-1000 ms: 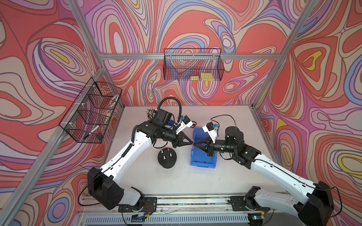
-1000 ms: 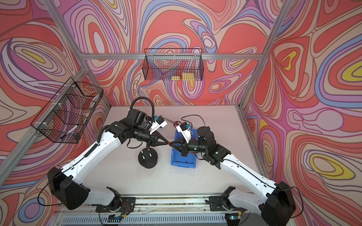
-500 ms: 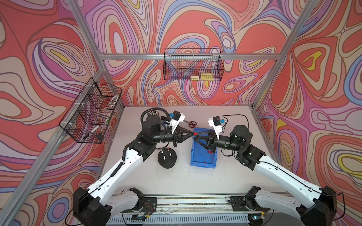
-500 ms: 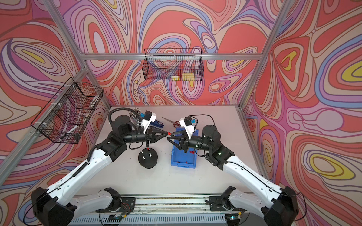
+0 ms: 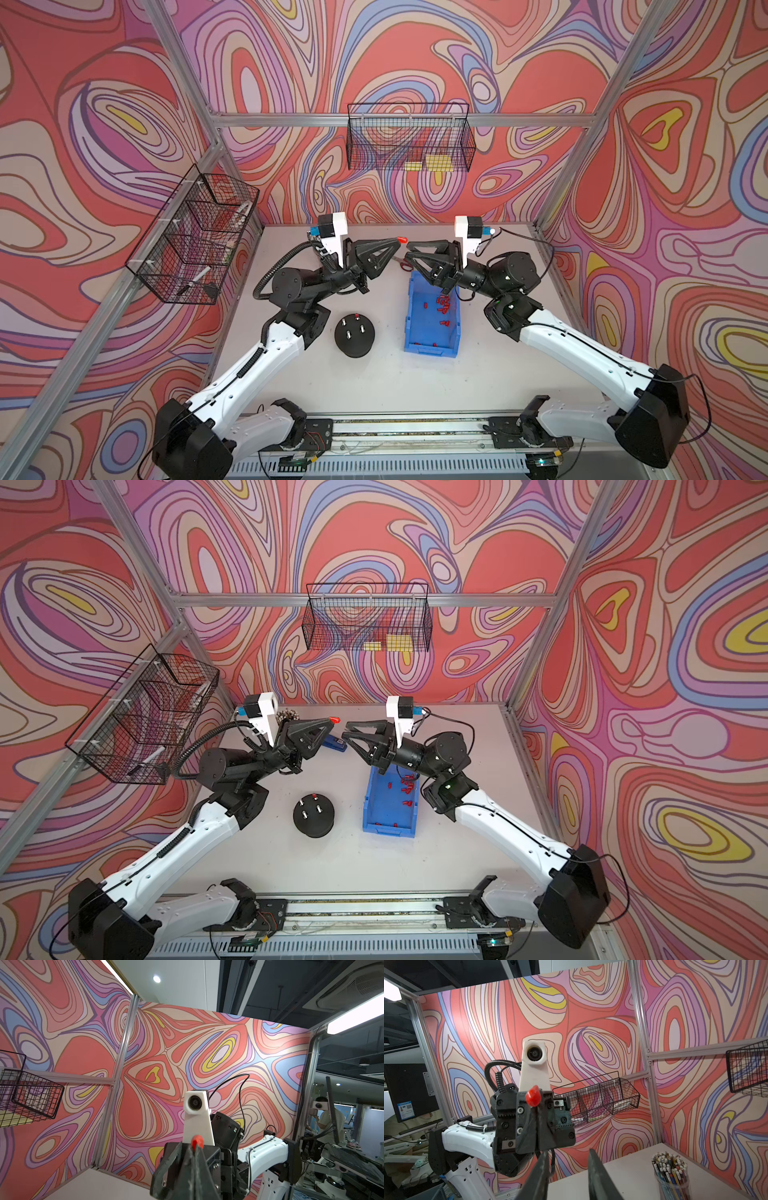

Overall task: Cover the protruding screws with screw protection sleeves
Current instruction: Pick up the screw protection sleeve from the storage box.

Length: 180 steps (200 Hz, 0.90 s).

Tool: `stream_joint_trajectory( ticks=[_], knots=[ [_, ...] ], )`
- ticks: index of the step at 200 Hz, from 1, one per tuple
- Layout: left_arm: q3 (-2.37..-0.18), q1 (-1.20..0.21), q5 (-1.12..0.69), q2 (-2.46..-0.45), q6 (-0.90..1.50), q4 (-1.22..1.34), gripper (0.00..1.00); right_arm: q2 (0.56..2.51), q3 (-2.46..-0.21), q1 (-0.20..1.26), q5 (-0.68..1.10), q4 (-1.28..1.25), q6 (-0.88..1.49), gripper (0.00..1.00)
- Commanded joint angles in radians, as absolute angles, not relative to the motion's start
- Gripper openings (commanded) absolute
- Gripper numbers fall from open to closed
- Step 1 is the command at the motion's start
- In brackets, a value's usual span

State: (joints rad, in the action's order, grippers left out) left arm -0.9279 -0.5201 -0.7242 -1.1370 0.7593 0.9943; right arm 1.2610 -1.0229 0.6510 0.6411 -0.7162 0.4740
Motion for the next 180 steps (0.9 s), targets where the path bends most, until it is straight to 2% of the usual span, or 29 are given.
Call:
stream_joint_trajectory(
  ticks=[1, 76, 180],
  knots=[
    [-0.912, -0.522, -0.679, -1.153, 0.865, 1.174, 0.0, 1.259, -1.062, 0.655, 0.632, -0.815, 0.494, 0.33],
    [-0.884, -0.522, -0.635, -1.217, 0.986, 1.307, 0.0, 1.269, -1.101, 0.66, 0.566, -0.766, 0.465, 0.33],
    [-0.891, -0.522, -0.646, -1.249, 1.011, 1.316, 0.0, 1.334, -1.161, 0.666, 0.556, -0.739, 0.464, 0.3]
  ],
)
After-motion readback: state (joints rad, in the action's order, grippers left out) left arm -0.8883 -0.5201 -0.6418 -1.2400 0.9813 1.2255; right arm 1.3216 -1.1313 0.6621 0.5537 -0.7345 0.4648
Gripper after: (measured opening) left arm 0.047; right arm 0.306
